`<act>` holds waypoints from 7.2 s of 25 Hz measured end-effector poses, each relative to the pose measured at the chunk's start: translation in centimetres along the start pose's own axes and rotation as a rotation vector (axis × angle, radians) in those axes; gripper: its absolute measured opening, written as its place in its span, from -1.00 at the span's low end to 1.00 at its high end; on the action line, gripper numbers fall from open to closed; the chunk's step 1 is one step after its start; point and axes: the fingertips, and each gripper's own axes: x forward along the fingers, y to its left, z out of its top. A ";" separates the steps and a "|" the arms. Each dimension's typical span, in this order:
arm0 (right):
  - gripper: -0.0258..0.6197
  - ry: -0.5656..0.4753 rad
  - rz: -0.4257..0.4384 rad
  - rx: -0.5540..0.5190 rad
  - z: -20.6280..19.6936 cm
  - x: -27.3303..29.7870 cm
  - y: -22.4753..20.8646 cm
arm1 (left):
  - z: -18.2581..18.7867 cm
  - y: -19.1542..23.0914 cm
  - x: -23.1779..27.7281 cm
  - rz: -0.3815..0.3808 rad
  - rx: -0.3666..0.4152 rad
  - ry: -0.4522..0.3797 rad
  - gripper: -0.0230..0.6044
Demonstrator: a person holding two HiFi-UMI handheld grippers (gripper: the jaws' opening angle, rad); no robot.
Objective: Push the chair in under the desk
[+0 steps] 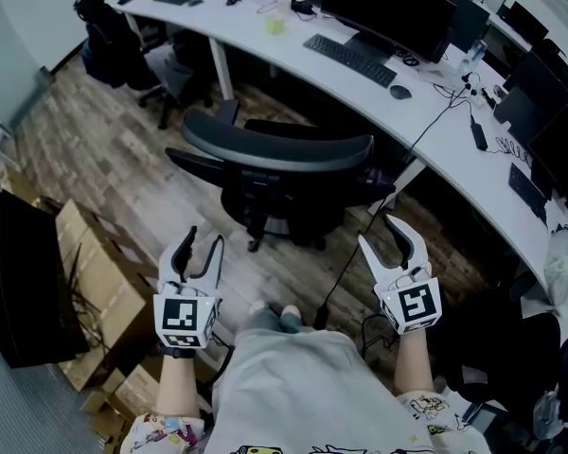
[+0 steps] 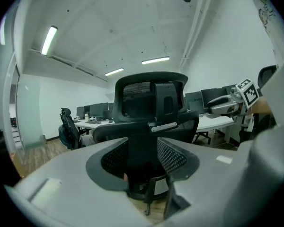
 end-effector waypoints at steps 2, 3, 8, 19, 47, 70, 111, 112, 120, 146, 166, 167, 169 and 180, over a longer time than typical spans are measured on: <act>-0.24 0.008 0.014 -0.026 0.0 0.3 -0.5 | 0.1 0.3 0.4 0.001 0.050 0.003 -0.26; -0.20 0.010 0.018 -0.037 0.0 0.4 -0.7 | 0.2 0.5 0.7 0.000 0.071 0.005 -0.22; -0.07 0.037 0.027 -0.077 -0.6 1.7 -2.0 | 0.3 1.7 2.3 -0.012 0.153 0.028 -0.07; 0.10 0.090 0.016 -0.130 -1.7 4.7 -3.5 | 0.5 4.4 7.0 -0.073 0.361 0.061 0.20; 0.16 0.187 0.000 -0.200 -3.8 7.7 -5.5 | -1.0 12.2 14.8 -0.105 0.716 0.124 0.05; 0.13 0.203 -0.060 -0.175 -3.9 13.9 -9.1 | 0.7 15.8 22.8 -0.140 0.746 0.078 -0.02; 0.12 0.155 -0.023 -0.167 -3.9 27.0 -18.9 | 3.7 21.1 39.0 -0.068 0.756 0.146 -0.02; 0.11 0.153 -0.022 -0.166 -3.8 27.4 -19.0 | 3.8 21.3 39.4 -0.064 0.758 0.150 -0.02; 0.11 0.155 -0.048 -0.149 -3.5 29.6 -19.8 | 4.4 22.9 42.2 -0.054 0.757 0.141 -0.02; 0.13 0.236 -0.275 -0.140 -1.0 40.4 -19.2 | 7.3 32.1 56.5 -0.274 0.833 -0.017 -0.02; 0.12 0.282 -0.333 -0.126 -0.4 45.5 -21.1 | 9.0 34.6 63.6 -0.336 0.849 -0.057 -0.02; 0.12 0.283 -0.331 -0.135 -0.3 45.6 -21.2 | 9.0 34.6 63.7 -0.334 0.849 -0.055 -0.02; 0.12 0.287 -0.332 -0.133 -0.4 45.7 -21.1 | 9.0 34.7 63.8 -0.332 0.851 -0.049 -0.02; 0.11 0.310 -0.335 -0.111 -0.2 46.1 -20.7 | 9.0 35.2 64.4 -0.320 0.846 -0.043 -0.02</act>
